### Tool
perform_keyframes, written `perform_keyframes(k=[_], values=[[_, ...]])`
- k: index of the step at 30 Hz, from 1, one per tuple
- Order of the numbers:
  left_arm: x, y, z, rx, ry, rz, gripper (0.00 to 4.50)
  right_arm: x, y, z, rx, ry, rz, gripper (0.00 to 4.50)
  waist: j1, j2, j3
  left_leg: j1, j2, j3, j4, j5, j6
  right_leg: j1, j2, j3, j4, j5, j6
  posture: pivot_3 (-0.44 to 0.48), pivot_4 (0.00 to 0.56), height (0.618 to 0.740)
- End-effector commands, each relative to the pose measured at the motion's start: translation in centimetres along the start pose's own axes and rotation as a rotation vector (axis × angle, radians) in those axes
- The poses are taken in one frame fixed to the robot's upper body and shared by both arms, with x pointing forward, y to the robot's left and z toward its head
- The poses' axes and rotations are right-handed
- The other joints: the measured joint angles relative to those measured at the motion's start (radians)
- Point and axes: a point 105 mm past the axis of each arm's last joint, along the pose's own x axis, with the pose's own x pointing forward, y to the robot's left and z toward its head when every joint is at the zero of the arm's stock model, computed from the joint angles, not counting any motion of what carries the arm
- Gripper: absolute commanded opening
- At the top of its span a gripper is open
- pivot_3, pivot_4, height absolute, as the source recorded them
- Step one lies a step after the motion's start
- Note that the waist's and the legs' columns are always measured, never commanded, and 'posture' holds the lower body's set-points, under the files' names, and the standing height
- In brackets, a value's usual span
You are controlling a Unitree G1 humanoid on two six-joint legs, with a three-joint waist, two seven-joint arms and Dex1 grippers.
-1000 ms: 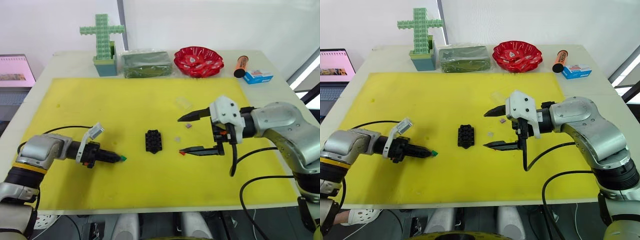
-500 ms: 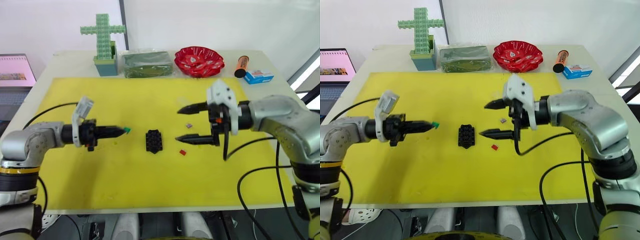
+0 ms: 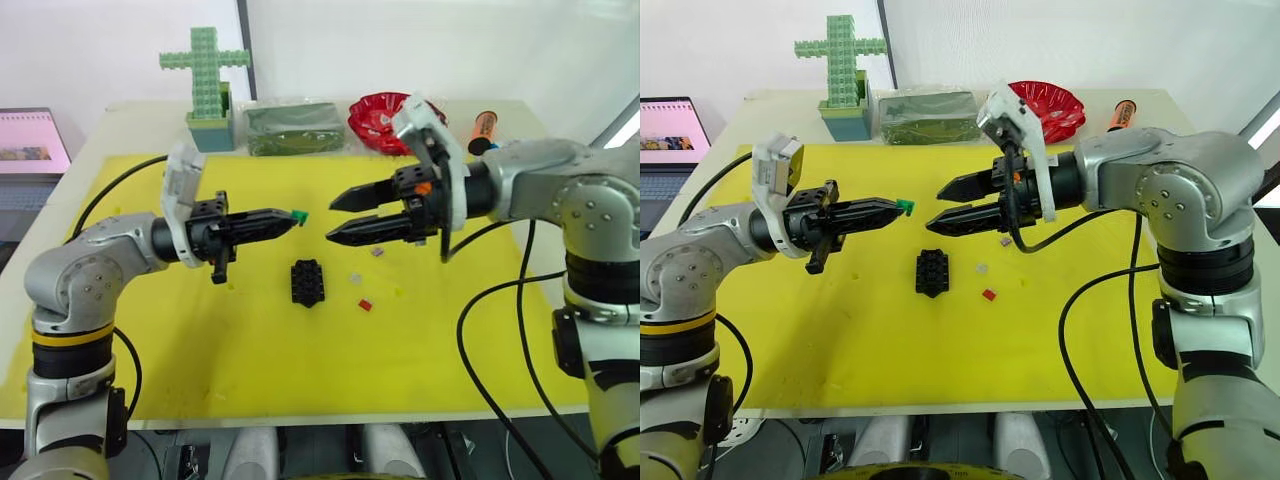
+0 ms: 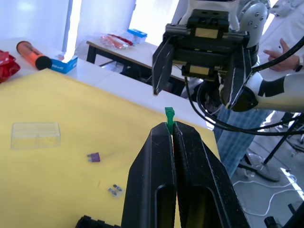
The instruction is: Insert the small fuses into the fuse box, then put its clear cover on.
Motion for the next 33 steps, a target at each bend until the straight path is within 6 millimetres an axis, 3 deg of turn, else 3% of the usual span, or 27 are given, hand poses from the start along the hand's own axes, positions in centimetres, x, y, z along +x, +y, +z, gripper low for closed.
perform_keyframes(k=[1,7,10,12,24,27,31,33], values=[[0.4,-0.9,0.8,0.052,0.003,-0.040,0.00,0.2,0.3,1.0,0.002,0.001,0.021,3.21,-0.001,0.000,0.000,0.000,0.000,0.000,0.000,0.000,0.000,0.000,0.000,0.000,0.000,0.000,0.000,0.000,0.150,0.740],[0.8,-1.5,0.6,0.047,0.023,-0.070,0.00,0.6,0.2,1.6,0.070,0.001,0.047,3.21,0.000,0.000,0.000,0.000,0.000,0.000,0.000,0.000,0.000,0.000,0.000,0.000,0.000,0.000,0.000,0.000,0.150,0.740],[0.9,-1.6,0.6,0.048,0.024,-0.073,0.00,0.9,0.2,1.7,0.086,0.002,0.051,2.71,0.000,0.000,0.000,0.000,0.000,0.000,0.000,0.000,0.000,0.000,0.000,0.000,0.000,0.000,0.000,0.000,0.150,0.740],[0.9,-1.7,0.7,0.048,0.023,-0.075,0.00,1.0,0.2,1.6,0.095,0.013,0.050,2.06,-0.001,0.000,0.000,0.000,0.000,0.000,0.000,0.000,0.000,0.000,0.000,0.000,0.000,0.000,0.000,0.000,0.150,0.740],[0.7,-1.6,0.4,0.044,0.033,-0.058,0.00,1.2,0.4,1.7,0.111,0.006,0.066,2.06,-0.001,0.000,0.000,0.000,0.000,0.000,-0.001,0.000,0.000,0.000,0.001,0.000,0.000,0.000,0.000,0.000,0.150,0.740],[0.5,-1.6,0.2,0.041,0.041,-0.054,0.00,1.1,0.6,1.9,0.120,-0.007,0.082,1.37,-0.002,0.000,0.000,0.000,0.000,0.000,-0.001,0.000,0.000,0.000,0.001,0.000,0.000,0.000,0.000,0.000,0.150,0.740],[0.4,-1.6,0.2,0.040,0.044,-0.052,0.00,1.1,0.7,2.1,0.123,-0.012,0.086,0.07,-0.002,0.000,0.000,0.000,0.000,0.000,-0.001,0.000,0.000,0.000,0.001,0.000,0.000,0.000,0.000,0.000,0.150,0.740],[0.4,-1.6,0.2,0.040,0.044,-0.051,0.00,1.1,0.7,2.1,0.122,-0.012,0.085,0.07,-0.002,0.000,0.000,0.000,0.000,0.000,-0.001,0.000,0.000,0.000,0.001,0.000,0.000,0.000,0.000,0.000,0.150,0.740]])
